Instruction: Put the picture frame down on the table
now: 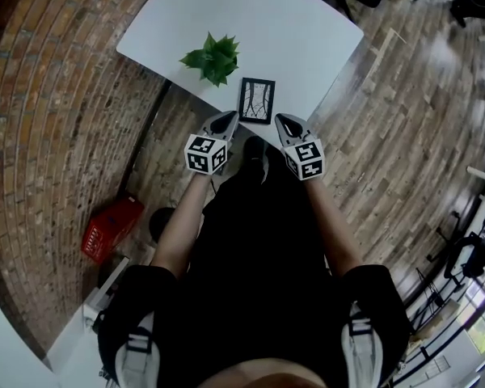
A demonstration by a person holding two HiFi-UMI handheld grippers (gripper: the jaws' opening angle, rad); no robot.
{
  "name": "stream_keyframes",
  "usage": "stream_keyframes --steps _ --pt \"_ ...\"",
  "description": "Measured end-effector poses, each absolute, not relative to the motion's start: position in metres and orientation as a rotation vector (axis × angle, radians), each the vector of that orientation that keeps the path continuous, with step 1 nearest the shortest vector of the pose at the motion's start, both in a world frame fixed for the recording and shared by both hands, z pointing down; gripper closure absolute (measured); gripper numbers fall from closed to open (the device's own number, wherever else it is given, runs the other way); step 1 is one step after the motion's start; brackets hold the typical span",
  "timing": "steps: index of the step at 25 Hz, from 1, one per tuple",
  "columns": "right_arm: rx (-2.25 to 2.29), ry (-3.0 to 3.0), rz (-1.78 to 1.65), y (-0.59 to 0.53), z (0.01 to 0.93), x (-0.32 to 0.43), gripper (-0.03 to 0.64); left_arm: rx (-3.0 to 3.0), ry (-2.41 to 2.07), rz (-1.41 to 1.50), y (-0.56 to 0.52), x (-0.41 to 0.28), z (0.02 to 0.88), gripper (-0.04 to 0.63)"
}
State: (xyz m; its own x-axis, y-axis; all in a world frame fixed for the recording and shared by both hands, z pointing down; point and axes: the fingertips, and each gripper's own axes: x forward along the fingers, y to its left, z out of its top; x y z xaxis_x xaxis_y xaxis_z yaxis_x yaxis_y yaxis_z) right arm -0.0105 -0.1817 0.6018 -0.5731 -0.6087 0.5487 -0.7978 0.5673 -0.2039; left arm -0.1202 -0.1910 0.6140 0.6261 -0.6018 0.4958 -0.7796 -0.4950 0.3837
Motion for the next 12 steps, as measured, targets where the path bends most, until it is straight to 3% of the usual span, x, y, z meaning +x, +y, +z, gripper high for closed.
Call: stream_keyframes --steps 12 --pt "1.200 -2.393 0.723 -0.183 0.599 0.004 0.620 2.214 -1.113 0.299 -0.186 -0.146 0.596 0.574"
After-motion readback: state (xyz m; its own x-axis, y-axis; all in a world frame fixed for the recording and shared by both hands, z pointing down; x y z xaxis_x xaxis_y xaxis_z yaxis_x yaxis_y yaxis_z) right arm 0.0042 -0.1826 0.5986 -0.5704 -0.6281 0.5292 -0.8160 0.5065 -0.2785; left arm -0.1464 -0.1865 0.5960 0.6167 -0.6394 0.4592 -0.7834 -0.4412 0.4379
